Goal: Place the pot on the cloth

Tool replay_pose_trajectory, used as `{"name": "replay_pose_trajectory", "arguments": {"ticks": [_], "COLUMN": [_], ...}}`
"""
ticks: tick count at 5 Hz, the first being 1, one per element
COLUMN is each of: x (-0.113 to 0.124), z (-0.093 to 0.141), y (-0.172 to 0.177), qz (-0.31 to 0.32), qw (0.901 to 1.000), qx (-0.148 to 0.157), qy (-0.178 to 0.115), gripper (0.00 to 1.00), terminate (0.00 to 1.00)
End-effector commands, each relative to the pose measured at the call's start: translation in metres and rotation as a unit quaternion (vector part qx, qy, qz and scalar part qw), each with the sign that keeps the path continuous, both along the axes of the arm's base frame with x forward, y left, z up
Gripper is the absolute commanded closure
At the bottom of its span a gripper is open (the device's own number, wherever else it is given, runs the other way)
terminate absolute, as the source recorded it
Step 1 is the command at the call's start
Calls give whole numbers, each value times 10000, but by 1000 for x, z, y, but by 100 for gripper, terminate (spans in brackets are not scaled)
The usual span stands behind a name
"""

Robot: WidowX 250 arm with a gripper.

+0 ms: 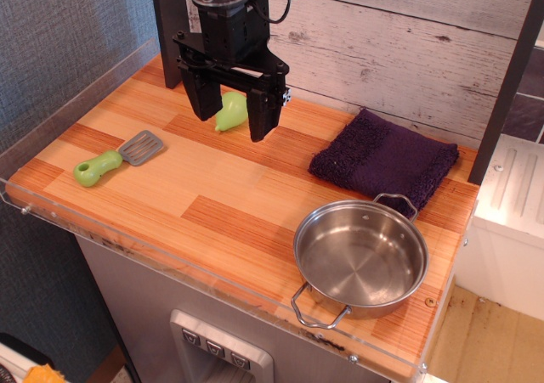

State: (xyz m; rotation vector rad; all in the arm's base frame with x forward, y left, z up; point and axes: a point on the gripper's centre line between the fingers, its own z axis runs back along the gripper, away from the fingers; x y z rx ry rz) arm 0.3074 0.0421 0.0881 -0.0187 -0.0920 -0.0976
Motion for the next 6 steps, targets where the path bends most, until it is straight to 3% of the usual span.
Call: {"name": "replay_pose_trajectory", "arguments": {"ticks": [1,4,6], "x": [0,-46,-45], "z": [0,-22,-46], "y": [0,-67,-86], "qz": [0,-1150,-1287], "qw": [10000,9932,9910], "qx": [0,202,358], "qy": [0,1,74], "gripper": [0,0,0], "terminate": [0,0,0]}}
